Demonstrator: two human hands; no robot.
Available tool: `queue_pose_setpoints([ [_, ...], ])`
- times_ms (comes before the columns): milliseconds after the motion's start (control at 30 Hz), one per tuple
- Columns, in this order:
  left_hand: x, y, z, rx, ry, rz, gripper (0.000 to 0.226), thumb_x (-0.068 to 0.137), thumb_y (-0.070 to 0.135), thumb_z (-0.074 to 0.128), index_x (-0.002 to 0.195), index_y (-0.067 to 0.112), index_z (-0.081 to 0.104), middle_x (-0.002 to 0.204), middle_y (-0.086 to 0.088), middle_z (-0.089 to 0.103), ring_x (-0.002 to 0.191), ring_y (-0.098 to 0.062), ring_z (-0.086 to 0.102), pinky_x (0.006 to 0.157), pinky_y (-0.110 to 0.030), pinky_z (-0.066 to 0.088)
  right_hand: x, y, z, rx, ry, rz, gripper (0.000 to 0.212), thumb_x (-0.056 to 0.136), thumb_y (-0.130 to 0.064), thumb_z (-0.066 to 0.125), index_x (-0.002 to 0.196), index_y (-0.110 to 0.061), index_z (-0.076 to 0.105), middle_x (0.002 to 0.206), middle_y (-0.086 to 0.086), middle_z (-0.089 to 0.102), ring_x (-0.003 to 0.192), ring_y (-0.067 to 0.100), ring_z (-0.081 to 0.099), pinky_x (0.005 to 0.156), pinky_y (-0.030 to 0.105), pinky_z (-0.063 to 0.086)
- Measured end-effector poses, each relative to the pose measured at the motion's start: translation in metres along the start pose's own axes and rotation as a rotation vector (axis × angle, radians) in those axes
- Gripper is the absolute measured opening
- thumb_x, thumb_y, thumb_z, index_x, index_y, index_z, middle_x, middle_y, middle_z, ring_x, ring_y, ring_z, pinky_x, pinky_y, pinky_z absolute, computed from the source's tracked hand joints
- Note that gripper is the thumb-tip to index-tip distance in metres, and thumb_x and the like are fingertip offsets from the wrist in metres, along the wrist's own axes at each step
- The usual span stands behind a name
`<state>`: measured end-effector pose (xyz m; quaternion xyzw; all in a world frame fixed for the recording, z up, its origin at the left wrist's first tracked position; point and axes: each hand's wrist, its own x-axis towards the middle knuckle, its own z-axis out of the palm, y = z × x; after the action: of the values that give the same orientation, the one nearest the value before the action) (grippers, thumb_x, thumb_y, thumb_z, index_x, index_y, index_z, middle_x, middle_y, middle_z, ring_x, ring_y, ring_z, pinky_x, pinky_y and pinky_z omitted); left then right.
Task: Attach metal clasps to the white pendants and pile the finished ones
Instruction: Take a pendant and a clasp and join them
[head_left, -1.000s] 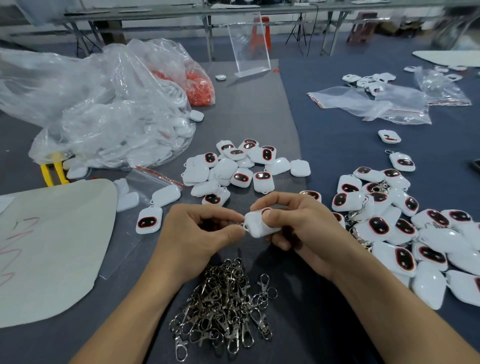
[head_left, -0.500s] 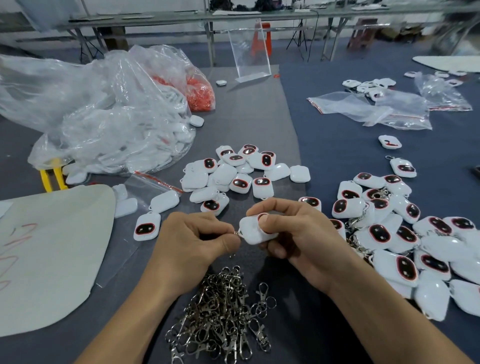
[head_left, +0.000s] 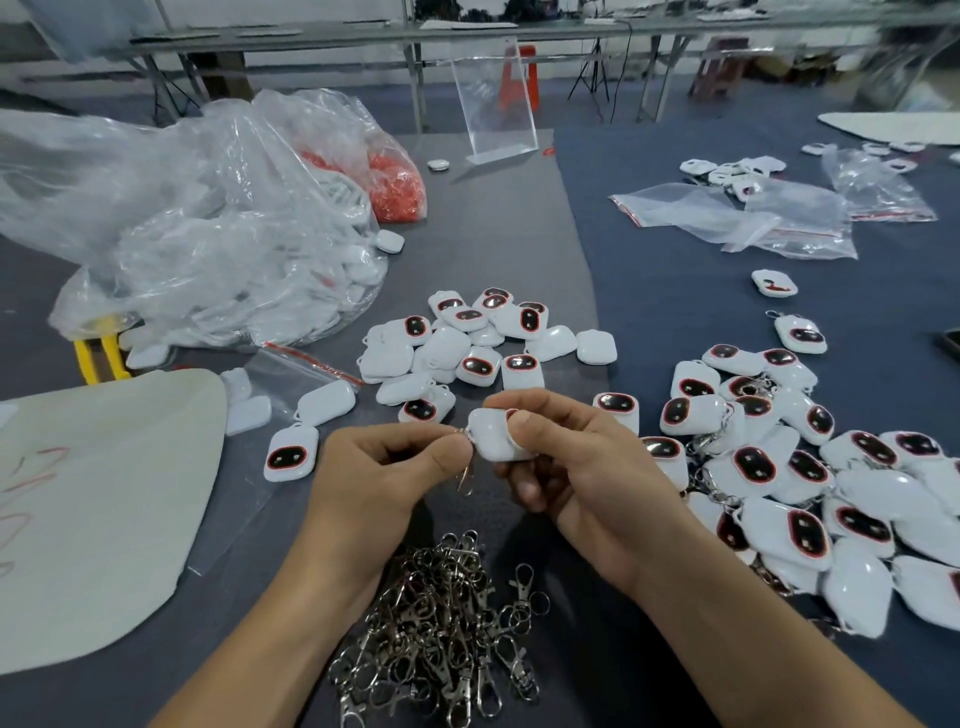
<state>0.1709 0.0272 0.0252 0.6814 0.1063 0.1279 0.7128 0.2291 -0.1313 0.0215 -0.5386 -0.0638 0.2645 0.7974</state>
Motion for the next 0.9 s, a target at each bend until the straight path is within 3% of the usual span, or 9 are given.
queue_pose_setpoints([
  [133, 0.002, 0.001, -0.004, 0.164, 0.012, 0.079, 0.016, 0.073, 0.008, 0.083, 0.073, 0.023, 0.083, 0.068, 0.004, 0.075, 0.061, -0.001, 0.061, 0.061, -0.012, 0.046, -0.001, 0.005, 0.0, 0.001, 0.04, -0.059, 0.02, 0.097, -0.006, 0.061, 0.096, -0.015, 0.079, 0.069, 0.017, 0.063, 0.045, 0.014, 0.047, 0.044, 0.022, 0.036],
  [300, 0.0, -0.01, -0.011, 0.979, 0.028, 0.553, 0.017, 0.08, 0.024, 0.07, 0.064, 0.019, 0.073, 0.057, 0.006, 0.056, 0.06, -0.012, 0.052, 0.06, -0.026, 0.035, -0.002, 0.011, 0.001, -0.282, 0.116, -0.211, 0.017, 0.092, -0.006, 0.07, 0.091, -0.021, 0.079, 0.065, 0.009, 0.065, 0.046, 0.015, 0.048, 0.046, 0.022, 0.041],
  [400, 0.0, -0.013, -0.01, 1.179, 0.018, 0.744, 0.017, 0.078, 0.018, 0.071, 0.061, 0.014, 0.072, 0.056, 0.004, 0.054, 0.057, -0.019, 0.047, 0.059, -0.028, 0.028, -0.005, 0.014, 0.004, -0.55, 0.148, -0.363, 0.015, 0.087, -0.02, 0.073, 0.094, -0.032, 0.077, 0.06, 0.005, 0.06, 0.053, 0.015, 0.052, 0.05, 0.035, 0.046],
  [467, 0.0, -0.013, -0.01, 1.091, 0.046, 0.684, 0.011, 0.076, 0.021, 0.073, 0.065, 0.02, 0.074, 0.058, 0.007, 0.056, 0.059, -0.014, 0.05, 0.059, -0.025, 0.031, -0.007, 0.014, 0.006, -0.53, 0.133, -0.402, 0.017, 0.088, -0.021, 0.071, 0.096, -0.034, 0.078, 0.061, 0.004, 0.061, 0.052, 0.015, 0.052, 0.05, 0.034, 0.045],
  [533, 0.001, -0.01, -0.012, 0.786, 0.061, 0.502, 0.003, 0.075, 0.026, 0.074, 0.073, 0.027, 0.075, 0.064, 0.012, 0.064, 0.062, -0.006, 0.056, 0.059, -0.015, 0.036, -0.005, 0.009, 0.005, -0.322, 0.113, -0.331, 0.019, 0.093, -0.012, 0.068, 0.096, -0.027, 0.079, 0.065, 0.008, 0.065, 0.047, 0.015, 0.05, 0.046, 0.026, 0.043],
  [600, 0.001, -0.008, -0.01, 0.488, 0.027, 0.325, 0.009, 0.075, 0.025, 0.079, 0.077, 0.034, 0.079, 0.071, 0.017, 0.072, 0.064, 0.003, 0.062, 0.062, -0.009, 0.042, -0.004, 0.004, 0.006, -0.165, 0.111, -0.207, 0.022, 0.097, -0.007, 0.063, 0.096, -0.02, 0.08, 0.069, 0.011, 0.067, 0.044, 0.015, 0.048, 0.045, 0.022, 0.041],
  [700, 0.0, -0.007, -0.004, 0.18, -0.072, 0.071, 0.01, 0.073, 0.029, 0.084, 0.082, 0.032, 0.083, 0.074, 0.009, 0.076, 0.065, 0.001, 0.061, 0.063, -0.014, 0.046, -0.003, 0.003, 0.006, -0.077, 0.117, -0.125, 0.022, 0.099, -0.006, 0.059, 0.098, -0.016, 0.079, 0.067, 0.01, 0.066, 0.043, 0.014, 0.047, 0.044, 0.021, 0.037],
  [800, 0.0, -0.006, -0.003, 0.101, -0.098, -0.021, 0.01, 0.069, 0.033, 0.085, 0.071, 0.024, 0.082, 0.059, 0.004, 0.062, 0.057, -0.005, 0.048, 0.057, -0.017, 0.041, -0.004, 0.005, 0.007, -0.054, 0.1, -0.102, 0.023, 0.099, -0.006, 0.059, 0.097, -0.017, 0.079, 0.068, 0.01, 0.066, 0.043, 0.013, 0.046, 0.044, 0.022, 0.035],
  [900, 0.002, -0.007, -0.006, 0.278, -0.025, 0.116, 0.009, 0.071, 0.03, 0.076, 0.066, 0.024, 0.08, 0.059, -0.003, 0.063, 0.057, -0.012, 0.053, 0.058, -0.026, 0.043, -0.004, 0.007, 0.007, -0.1, 0.132, -0.153, 0.022, 0.098, -0.006, 0.061, 0.096, -0.018, 0.079, 0.066, 0.009, 0.064, 0.044, 0.013, 0.046, 0.045, 0.021, 0.038],
])
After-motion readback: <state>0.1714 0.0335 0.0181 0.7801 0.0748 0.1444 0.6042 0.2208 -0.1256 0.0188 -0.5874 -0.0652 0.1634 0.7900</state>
